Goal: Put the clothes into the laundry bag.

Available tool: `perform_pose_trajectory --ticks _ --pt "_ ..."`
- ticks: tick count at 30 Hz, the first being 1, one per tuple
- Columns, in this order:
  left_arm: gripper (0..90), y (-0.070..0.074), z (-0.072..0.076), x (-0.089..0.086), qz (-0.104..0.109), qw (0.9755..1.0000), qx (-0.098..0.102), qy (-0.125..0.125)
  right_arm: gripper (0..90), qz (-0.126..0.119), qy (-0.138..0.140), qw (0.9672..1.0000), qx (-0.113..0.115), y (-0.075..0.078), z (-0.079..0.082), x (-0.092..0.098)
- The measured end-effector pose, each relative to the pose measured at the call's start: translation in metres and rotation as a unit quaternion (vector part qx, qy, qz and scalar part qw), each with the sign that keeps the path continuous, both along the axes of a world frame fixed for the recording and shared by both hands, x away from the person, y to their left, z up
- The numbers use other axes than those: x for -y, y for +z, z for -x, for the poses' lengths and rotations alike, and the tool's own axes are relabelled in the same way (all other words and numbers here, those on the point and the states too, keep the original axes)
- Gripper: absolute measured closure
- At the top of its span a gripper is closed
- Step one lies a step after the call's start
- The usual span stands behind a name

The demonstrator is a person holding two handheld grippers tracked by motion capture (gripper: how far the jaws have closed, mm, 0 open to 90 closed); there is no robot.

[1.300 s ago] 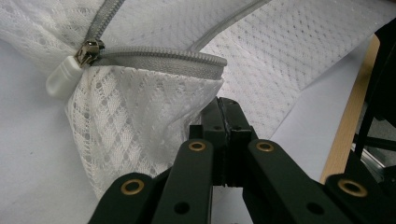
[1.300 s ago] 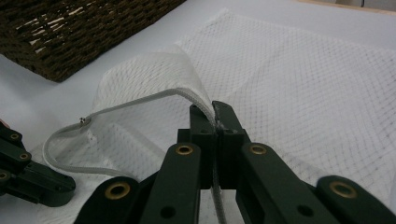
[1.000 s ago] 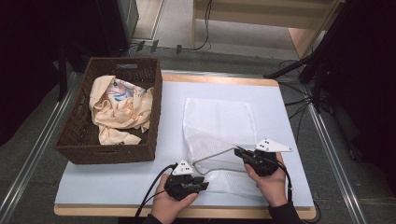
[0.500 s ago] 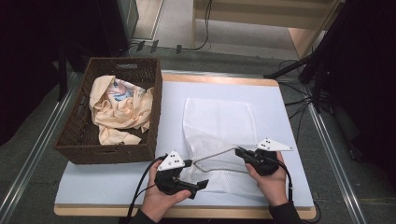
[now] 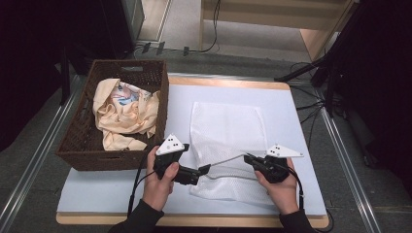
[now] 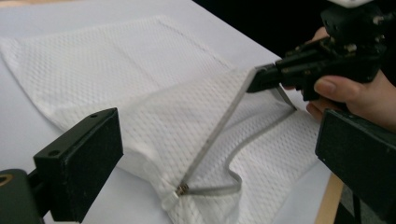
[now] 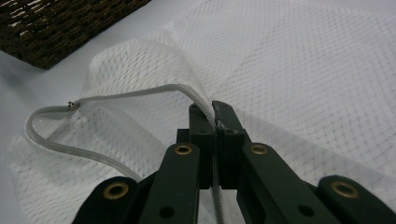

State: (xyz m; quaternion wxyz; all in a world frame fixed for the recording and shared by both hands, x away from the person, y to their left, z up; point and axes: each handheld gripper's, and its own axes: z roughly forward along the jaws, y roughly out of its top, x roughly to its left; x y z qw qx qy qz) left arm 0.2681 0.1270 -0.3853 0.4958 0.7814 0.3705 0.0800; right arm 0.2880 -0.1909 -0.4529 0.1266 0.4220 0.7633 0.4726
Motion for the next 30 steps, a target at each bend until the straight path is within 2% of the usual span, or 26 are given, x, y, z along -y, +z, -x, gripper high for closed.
perform_pose_trajectory --ticks 8,13,21,28,30 --pt "0.0 0.017 -0.019 0.002 -0.012 0.9997 0.018 0.011 87.9 0.000 0.001 1.0000 -0.001 0.000 0.000 0.001" --pt "0.0 0.028 -0.032 -0.005 -0.017 0.9990 0.031 0.028 88.2 0.000 0.004 1.0000 0.000 -0.001 0.000 0.001" --pt "0.0 0.038 -0.057 -0.019 -0.016 0.9986 0.024 0.045 88.1 -0.004 0.002 1.0000 0.000 0.001 0.001 0.003" --pt "0.0 0.038 -0.079 -0.031 -0.013 0.9975 0.013 0.069 88.1 -0.003 0.003 1.0000 0.001 0.000 0.000 0.005" --pt "0.0 0.039 -0.084 -0.035 -0.002 0.9976 0.006 0.068 88.1 -0.003 0.003 1.0000 0.001 0.001 0.000 0.005"
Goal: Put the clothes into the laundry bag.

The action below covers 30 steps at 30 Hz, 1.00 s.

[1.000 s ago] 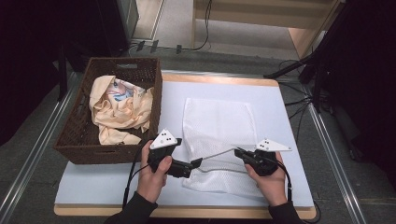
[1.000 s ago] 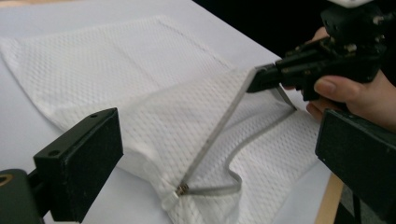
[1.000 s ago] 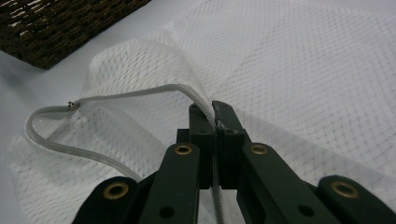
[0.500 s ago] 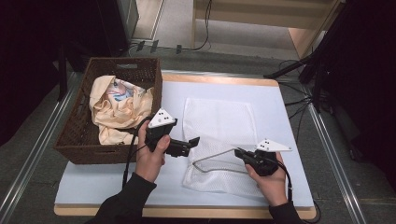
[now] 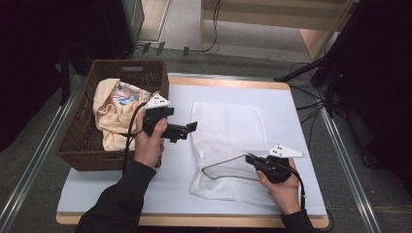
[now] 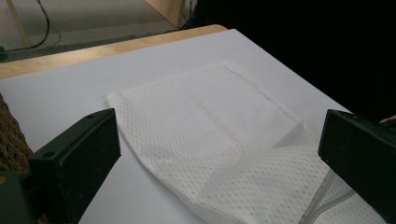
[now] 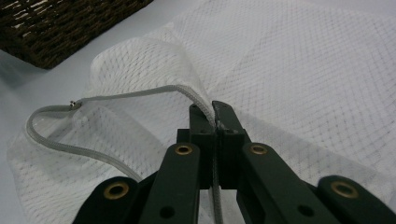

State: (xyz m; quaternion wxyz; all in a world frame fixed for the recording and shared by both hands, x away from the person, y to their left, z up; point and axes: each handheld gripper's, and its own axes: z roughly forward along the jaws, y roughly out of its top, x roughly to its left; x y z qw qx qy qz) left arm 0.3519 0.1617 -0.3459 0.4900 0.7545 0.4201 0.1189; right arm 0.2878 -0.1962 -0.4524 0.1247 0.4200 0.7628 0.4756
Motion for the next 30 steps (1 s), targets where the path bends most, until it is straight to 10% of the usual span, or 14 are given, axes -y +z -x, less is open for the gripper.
perform_pose_trajectory --ticks 12,30 --pt "0.0 -0.002 -0.041 -0.033 -0.013 0.9979 -0.013 0.062 88.2 0.000 -0.001 1.0000 -0.004 -0.002 0.000 0.000" --pt "0.0 -0.020 -0.095 -0.110 -0.010 0.9817 -0.075 0.175 88.0 -0.002 0.000 1.0000 -0.005 -0.002 -0.001 0.002"
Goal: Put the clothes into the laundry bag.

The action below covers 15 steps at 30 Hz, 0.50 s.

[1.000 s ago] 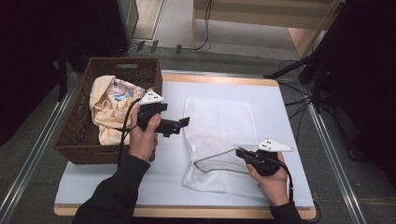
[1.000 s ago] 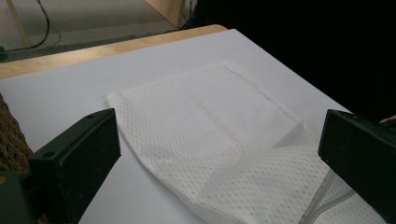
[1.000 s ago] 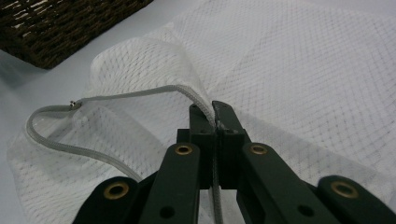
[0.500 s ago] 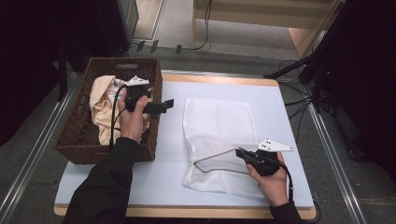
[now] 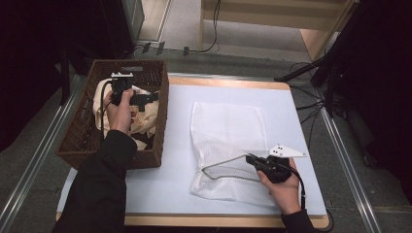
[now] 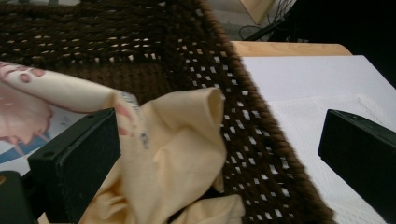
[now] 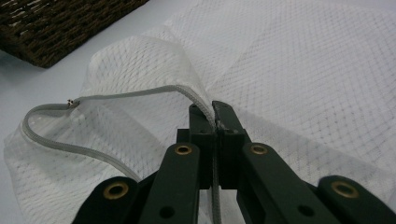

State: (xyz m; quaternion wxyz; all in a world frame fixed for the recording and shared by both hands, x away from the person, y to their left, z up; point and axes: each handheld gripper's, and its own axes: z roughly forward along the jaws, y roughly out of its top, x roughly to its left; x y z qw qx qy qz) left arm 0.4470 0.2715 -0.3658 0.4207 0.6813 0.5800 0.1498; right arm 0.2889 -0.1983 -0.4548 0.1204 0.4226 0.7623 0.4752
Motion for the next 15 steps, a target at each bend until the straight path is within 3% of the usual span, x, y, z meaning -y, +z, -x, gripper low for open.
perform_pose_trajectory --ticks 5,9,11,12,13,14,15 --pt "0.0 -0.007 -0.009 -0.015 -0.017 0.9993 -0.029 0.018 88.0 0.001 0.001 1.0000 0.001 0.000 0.000 -0.001" --pt "0.0 -0.017 -0.013 -0.023 -0.042 0.9971 -0.057 0.027 88.0 0.002 0.001 1.0000 0.000 -0.001 0.000 -0.001" --pt "0.0 -0.026 -0.016 -0.026 -0.049 0.9949 -0.083 0.032 88.0 0.001 0.000 1.0000 -0.001 -0.001 0.000 0.000" --pt "0.0 -0.031 -0.018 -0.028 -0.051 0.9930 -0.100 0.036 88.0 0.002 -0.001 1.0000 -0.001 -0.001 0.000 0.000" --pt "0.0 -0.037 -0.021 -0.029 -0.057 0.9890 -0.127 0.050 88.0 0.003 -0.002 1.0000 -0.002 -0.002 0.000 0.000" --pt "0.7 -0.039 -0.023 -0.030 -0.064 0.9860 -0.143 0.057 88.0 0.004 -0.002 1.0000 -0.003 -0.002 -0.001 0.000" --pt "3.7 -0.043 -0.026 -0.030 -0.084 0.9804 -0.164 0.070 88.0 0.005 -0.003 1.0000 -0.002 -0.003 -0.001 0.000"
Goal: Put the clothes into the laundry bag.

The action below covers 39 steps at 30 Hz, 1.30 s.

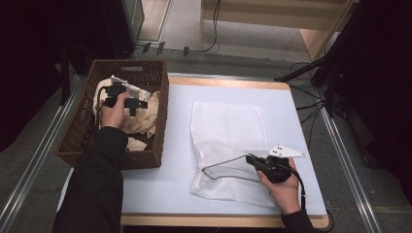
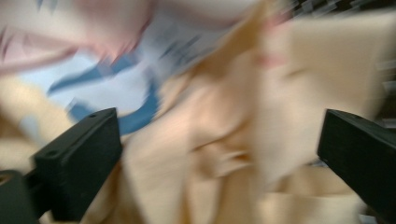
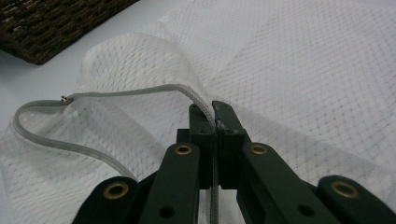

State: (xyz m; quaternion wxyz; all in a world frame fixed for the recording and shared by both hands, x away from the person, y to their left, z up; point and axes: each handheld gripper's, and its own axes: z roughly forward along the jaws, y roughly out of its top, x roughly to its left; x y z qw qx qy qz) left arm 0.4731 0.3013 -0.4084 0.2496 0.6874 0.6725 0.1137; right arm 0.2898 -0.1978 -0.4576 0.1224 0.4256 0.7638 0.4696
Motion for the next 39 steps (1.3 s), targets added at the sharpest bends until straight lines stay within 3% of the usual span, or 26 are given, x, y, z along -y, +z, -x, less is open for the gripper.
perform_pose_trajectory --ticks 2,5,7,8,10,12,14,15,17,18,19,20,21,22,23,26,27,29,31,32,33,34,36,37,39 --pt "9.4 -0.005 -0.003 -0.001 -0.019 0.9992 -0.025 0.023 88.0 0.004 0.001 1.0000 0.002 0.000 0.000 0.000" --pt "8.9 -0.007 -0.004 -0.002 -0.008 0.9991 -0.038 0.019 88.0 0.005 0.004 1.0000 0.005 0.000 0.001 0.000" --pt "9.6 -0.015 -0.007 0.000 -0.003 0.9975 -0.067 0.023 88.0 0.004 0.003 1.0000 0.005 0.001 0.002 0.001" --pt "11.7 -0.018 -0.007 0.002 -0.008 0.9969 -0.075 0.025 88.0 0.005 0.002 1.0000 0.004 0.001 0.002 0.002" --pt "15.4 -0.019 -0.007 0.007 -0.044 0.9963 -0.074 0.008 88.0 0.003 0.002 1.0000 0.004 0.000 0.002 0.003" --pt "30.9 -0.019 -0.005 0.011 -0.064 0.9958 -0.065 0.006 88.0 0.003 0.002 1.0000 0.004 -0.001 0.001 0.004" --pt "53.2 -0.017 -0.003 0.011 -0.064 0.9958 -0.066 -0.004 88.0 0.002 0.002 1.0000 0.005 0.000 0.002 0.004" --pt "63.5 -0.015 -0.002 0.013 -0.054 0.9961 -0.069 -0.011 88.0 0.002 0.002 1.0000 0.005 0.001 0.002 0.004" --pt "70.6 -0.014 0.001 0.018 -0.012 0.9955 -0.081 -0.048 88.0 0.002 0.001 1.0000 0.005 0.001 0.002 0.003" --pt "71.9 -0.014 0.004 0.027 -0.001 0.9921 -0.089 -0.088 88.0 0.003 0.001 1.0000 0.005 0.001 0.002 0.003" --pt "72.2 -0.014 0.006 0.033 0.000 0.9892 -0.093 -0.113 88.0 0.002 0.002 1.0000 0.005 0.001 0.003 0.002" --pt "72.4 -0.013 0.010 0.044 0.005 0.9838 -0.096 -0.151 88.0 0.003 0.003 1.0000 0.006 0.001 0.003 0.002" --pt "72.4 -0.013 0.013 0.049 0.016 0.9801 -0.098 -0.172 88.0 0.002 0.003 1.0000 0.006 0.002 0.003 0.001" --pt "72.7 -0.012 0.017 0.056 0.012 0.9764 -0.095 -0.194 88.0 0.001 0.003 1.0000 0.006 0.002 0.003 0.001" --pt "72.7 -0.010 0.019 0.057 0.005 0.9761 -0.094 -0.196 88.0 0.002 0.003 1.0000 0.006 0.002 0.003 0.001" --pt "67.8 -0.007 0.020 0.048 0.029 0.9786 -0.090 -0.183 88.0 0.003 0.004 1.0000 0.004 0.002 0.002 0.000" --pt "62.1 -0.004 0.020 0.041 0.043 0.9809 -0.084 -0.170 87.9 0.004 0.005 1.0000 0.004 0.001 0.002 -0.001" --pt "44.9 0.003 0.019 0.033 0.053 0.9856 -0.055 -0.151 87.9 0.006 0.006 1.0000 0.004 0.000 0.001 -0.002" --pt "34.1 0.016 0.021 0.020 0.075 0.9890 0.001 -0.127 87.9 0.007 0.005 1.0000 0.003 0.000 0.001 -0.002" --pt "32.4 0.023 0.023 0.014 0.074 0.9917 0.034 -0.100 87.8 0.007 0.004 1.0000 0.002 0.000 0.001 -0.002" --pt "31.7 0.029 0.025 0.006 0.071 0.9926 0.066 -0.073 87.8 0.008 0.004 1.0000 0.003 -0.001 0.001 -0.002" --pt "31.7 0.034 0.027 0.001 0.070 0.9921 0.091 -0.050 87.8 0.006 0.003 1.0000 0.001 0.000 0.002 -0.001" --pt "31.8 0.040 0.031 -0.016 0.066 0.9888 0.133 0.015 87.7 0.006 0.002 1.0000 0.002 0.000 0.002 -0.001" --pt "31.7 0.040 0.031 -0.022 0.039 0.9895 0.132 0.042 87.7 0.006 0.003 1.0000 0.002 0.000 0.002 0.000" --pt "31.4 0.035 0.030 -0.030 -0.003 0.9910 0.114 0.070 87.7 0.005 0.003 1.0000 0.003 -0.001 0.002 0.000"
